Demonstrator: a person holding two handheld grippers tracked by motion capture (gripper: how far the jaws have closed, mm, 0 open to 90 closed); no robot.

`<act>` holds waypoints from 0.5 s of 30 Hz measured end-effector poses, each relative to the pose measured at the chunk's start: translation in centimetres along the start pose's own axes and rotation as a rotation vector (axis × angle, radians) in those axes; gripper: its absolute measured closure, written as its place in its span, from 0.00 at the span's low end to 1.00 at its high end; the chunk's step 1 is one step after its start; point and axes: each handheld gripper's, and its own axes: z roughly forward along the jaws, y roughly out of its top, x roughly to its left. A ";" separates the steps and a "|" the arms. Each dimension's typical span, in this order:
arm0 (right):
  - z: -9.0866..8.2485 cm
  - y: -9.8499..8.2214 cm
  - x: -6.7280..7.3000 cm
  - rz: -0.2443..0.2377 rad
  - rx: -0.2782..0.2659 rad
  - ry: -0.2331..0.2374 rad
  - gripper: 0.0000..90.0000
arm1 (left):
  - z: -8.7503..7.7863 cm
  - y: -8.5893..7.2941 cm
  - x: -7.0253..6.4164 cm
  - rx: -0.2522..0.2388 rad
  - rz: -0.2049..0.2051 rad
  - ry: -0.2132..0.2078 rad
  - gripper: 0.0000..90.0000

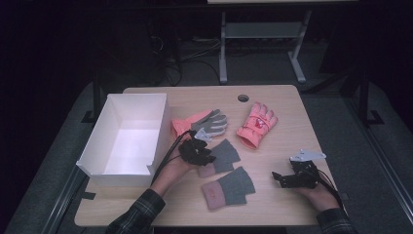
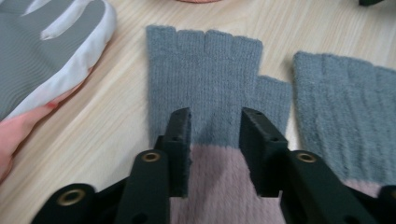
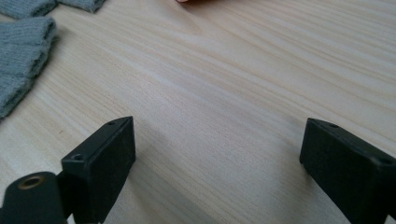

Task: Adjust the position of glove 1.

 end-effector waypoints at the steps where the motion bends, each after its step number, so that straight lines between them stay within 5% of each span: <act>1: 0.0 0.0 0.0 -0.001 0.000 0.000 0.11 | 0.3 0.1 0.0 -0.003 0.008 -0.010 0.69; 7: 0.0 0.0 0.0 -0.001 0.000 0.000 0.11 | 1.4 0.2 -0.3 0.011 0.077 -0.006 0.65; 15: 0.0 0.0 0.0 0.000 0.001 0.000 0.11 | 2.3 -0.4 -0.1 0.024 0.072 -0.001 0.72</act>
